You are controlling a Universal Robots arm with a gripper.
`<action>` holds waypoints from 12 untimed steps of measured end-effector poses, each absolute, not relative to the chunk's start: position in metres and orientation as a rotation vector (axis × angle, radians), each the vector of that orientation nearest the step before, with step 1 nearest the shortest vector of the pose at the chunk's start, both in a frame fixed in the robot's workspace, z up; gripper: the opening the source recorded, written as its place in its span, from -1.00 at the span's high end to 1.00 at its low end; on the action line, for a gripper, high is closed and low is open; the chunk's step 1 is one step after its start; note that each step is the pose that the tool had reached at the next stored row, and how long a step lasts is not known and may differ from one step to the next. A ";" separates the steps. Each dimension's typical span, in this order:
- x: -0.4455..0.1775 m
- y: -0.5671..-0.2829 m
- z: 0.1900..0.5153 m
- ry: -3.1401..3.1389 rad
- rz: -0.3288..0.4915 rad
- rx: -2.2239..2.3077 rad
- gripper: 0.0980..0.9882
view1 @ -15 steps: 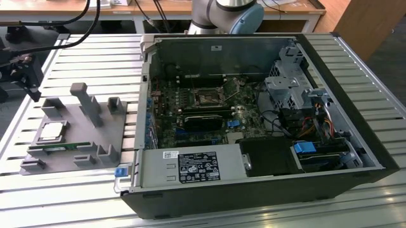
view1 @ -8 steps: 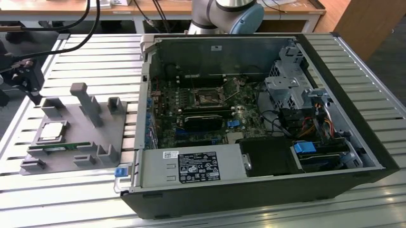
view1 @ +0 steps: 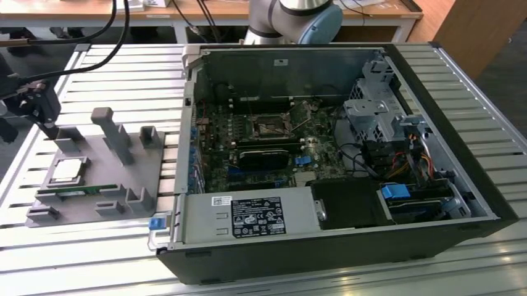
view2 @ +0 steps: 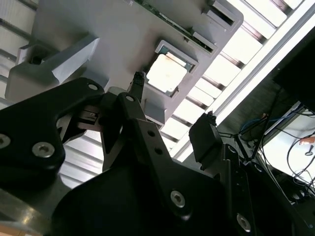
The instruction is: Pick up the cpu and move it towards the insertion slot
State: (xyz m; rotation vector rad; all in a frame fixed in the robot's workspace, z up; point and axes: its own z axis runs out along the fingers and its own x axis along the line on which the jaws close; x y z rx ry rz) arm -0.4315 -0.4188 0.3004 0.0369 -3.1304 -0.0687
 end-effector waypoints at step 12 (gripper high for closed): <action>-0.432 -0.419 0.283 -3.133 -0.085 0.038 -0.39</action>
